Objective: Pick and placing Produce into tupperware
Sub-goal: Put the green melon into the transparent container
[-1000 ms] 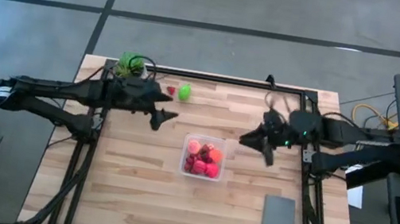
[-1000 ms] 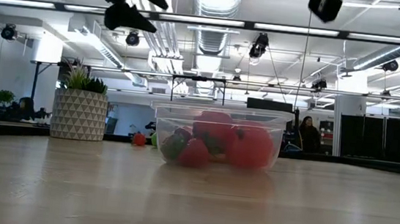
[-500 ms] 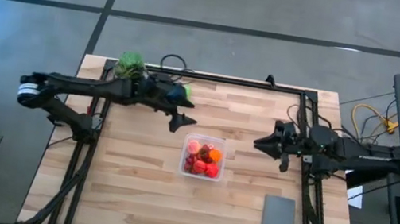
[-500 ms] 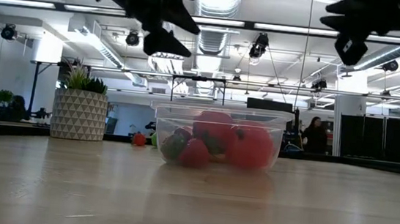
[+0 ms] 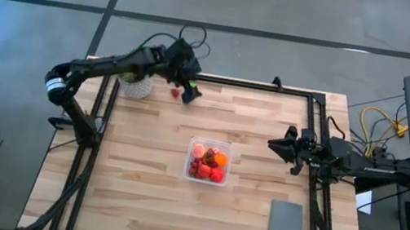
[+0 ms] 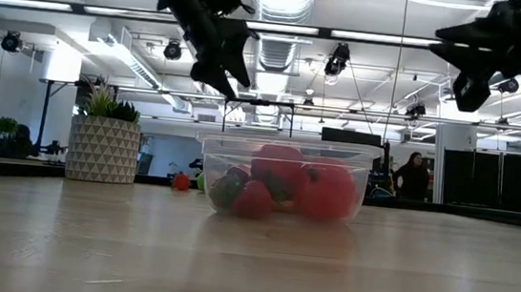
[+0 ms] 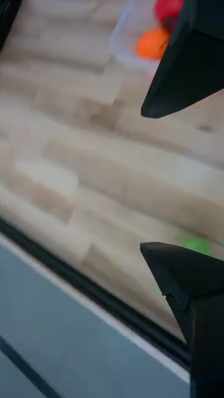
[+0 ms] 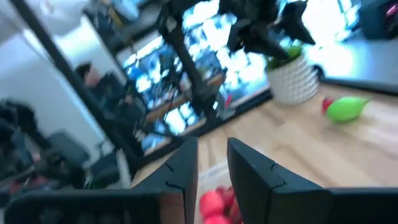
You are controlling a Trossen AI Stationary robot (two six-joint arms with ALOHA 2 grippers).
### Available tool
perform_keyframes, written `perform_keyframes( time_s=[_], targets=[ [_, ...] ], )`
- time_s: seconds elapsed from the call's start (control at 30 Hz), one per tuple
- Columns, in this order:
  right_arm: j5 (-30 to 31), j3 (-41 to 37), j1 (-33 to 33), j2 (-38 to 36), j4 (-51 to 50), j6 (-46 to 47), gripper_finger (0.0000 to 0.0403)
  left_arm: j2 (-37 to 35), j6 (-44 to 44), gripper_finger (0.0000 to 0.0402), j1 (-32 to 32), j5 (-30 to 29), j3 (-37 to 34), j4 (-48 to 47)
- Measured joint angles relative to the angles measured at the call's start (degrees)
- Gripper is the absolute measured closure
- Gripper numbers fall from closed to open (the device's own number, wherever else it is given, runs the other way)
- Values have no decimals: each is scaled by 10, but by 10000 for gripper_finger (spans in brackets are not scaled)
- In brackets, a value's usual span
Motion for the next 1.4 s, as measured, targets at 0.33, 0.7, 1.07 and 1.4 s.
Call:
perform_keyframes(
  time_s=[0.33,0.7,1.07,1.4],
  targets=[
    [59,-73,0,-34,76,14,328,68,-114,72,106,21,32,-77],
    [87,-73,0,-34,25,-14,329,97,-115,72,103,54,25,-77],
    [87,-73,0,-33,14,-14,325,169,-176,72,100,-3,28,-75],
    [86,-73,0,-33,14,-14,322,212,-180,72,95,-49,29,-43]
  ],
)
